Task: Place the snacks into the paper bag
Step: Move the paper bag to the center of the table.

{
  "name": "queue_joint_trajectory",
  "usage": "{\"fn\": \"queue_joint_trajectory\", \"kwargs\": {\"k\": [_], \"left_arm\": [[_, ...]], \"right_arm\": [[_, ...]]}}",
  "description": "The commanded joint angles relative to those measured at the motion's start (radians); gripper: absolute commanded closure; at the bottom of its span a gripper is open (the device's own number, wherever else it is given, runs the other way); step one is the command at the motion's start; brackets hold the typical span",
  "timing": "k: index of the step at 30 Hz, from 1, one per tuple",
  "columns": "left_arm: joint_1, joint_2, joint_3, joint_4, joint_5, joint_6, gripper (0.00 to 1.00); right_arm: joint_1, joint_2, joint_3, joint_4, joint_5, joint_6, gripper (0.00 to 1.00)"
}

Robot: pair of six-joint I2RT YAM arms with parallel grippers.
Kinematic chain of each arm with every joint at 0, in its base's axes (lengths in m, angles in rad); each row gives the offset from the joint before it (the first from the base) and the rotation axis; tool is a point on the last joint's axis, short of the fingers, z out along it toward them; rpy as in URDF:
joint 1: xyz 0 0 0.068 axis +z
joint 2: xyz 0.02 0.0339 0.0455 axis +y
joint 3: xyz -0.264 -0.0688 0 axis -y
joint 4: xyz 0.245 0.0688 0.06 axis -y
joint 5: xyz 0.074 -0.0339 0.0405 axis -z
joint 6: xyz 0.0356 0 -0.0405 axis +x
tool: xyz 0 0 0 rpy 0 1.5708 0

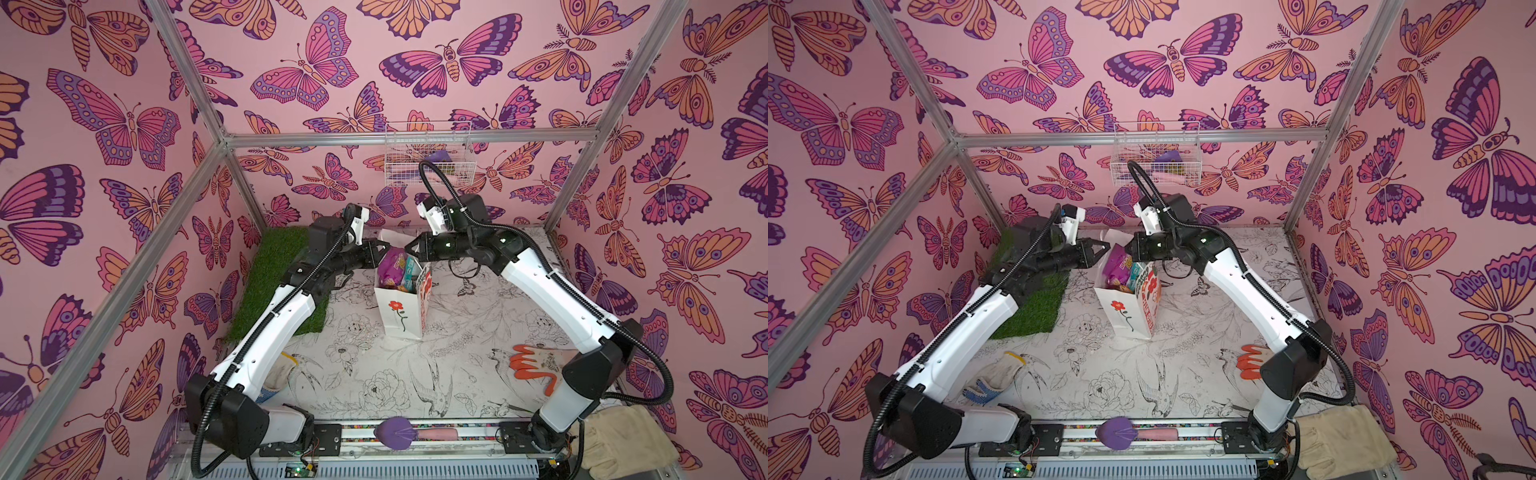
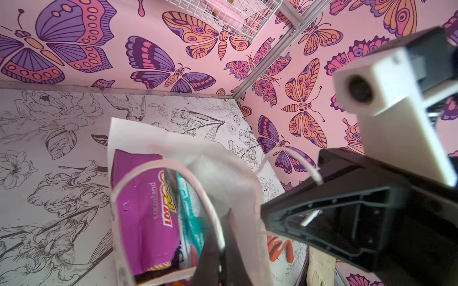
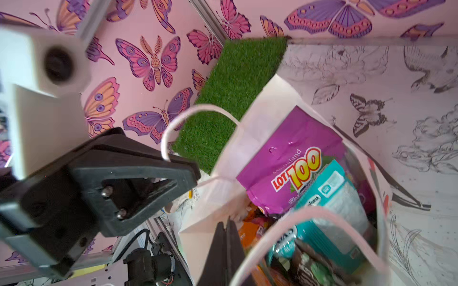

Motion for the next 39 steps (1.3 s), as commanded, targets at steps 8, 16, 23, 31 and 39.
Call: {"fn": "queue_joint_trajectory", "kwargs": {"k": [8,16,23,31,39], "left_arm": [[-0.008,-0.075,-0.053,0.106,0.019,-0.012,0.93],[-0.007,-0.126,-0.026,0.103,-0.003,-0.014,0.68],[-0.007,-0.169,-0.03,0.079,-0.032,0.005,0.41],[-0.006,-0.242,-0.068,0.04,-0.094,0.038,0.29],[-0.006,-0.302,-0.104,0.006,-0.153,0.066,0.29]], "right_arm": [[-0.036,-0.06,-0.08,0.104,-0.016,-0.017,0.83],[-0.046,-0.125,-0.096,0.071,0.012,-0.04,0.69],[-0.046,-0.204,-0.102,0.01,0.056,-0.077,0.37],[-0.046,-0.264,-0.15,-0.081,0.161,-0.129,0.17],[-0.047,-0.325,-0.192,-0.132,0.26,-0.163,0.1]]}}
